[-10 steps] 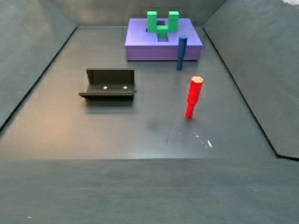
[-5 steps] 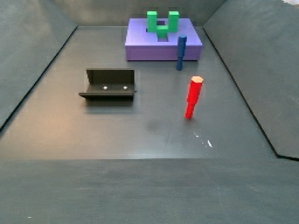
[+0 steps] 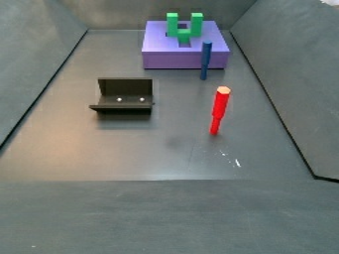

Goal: Pick up the brown object. Move up. Move to above the board. Insert the brown object.
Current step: Insert the brown object.

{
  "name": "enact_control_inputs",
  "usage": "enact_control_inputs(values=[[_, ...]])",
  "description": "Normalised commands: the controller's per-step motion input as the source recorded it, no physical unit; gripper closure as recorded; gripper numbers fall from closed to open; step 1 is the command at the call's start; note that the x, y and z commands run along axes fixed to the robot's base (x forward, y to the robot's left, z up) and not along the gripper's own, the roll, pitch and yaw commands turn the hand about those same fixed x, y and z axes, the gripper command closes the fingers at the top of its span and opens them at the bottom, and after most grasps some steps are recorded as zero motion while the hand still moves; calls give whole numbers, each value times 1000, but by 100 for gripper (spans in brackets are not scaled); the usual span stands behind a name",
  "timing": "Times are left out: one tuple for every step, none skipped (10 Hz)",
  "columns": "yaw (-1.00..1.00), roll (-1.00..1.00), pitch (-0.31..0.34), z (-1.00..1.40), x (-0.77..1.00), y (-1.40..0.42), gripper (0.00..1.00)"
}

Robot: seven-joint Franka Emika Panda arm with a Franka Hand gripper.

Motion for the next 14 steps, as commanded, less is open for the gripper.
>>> enact_control_inputs(values=[[-989, 116, -74, -391, 57, -11, 100], [-860, 107, 0, -337, 0, -197, 100], [-831, 47, 43, -434, 17, -214, 100], [-891, -13, 96, -437, 0, -163, 100], [-949, -61, 53, -389, 0, -54, 100], [-1000, -64, 44, -389, 0, 0, 100], [-1000, -67, 59, -394, 0, 0, 100], [-1000, -84, 114, -366, 0, 0, 100], [-966, -101, 163, -294, 0, 0, 100], [-937, -116, 186, -234, 0, 0, 100], [-931, -163, 51, -17, 9, -34, 100], [-920, -181, 0, 0, 6, -69, 100], [-914, -186, 0, 0, 6, -69, 100], [-914, -189, 0, 0, 3, -71, 100]])
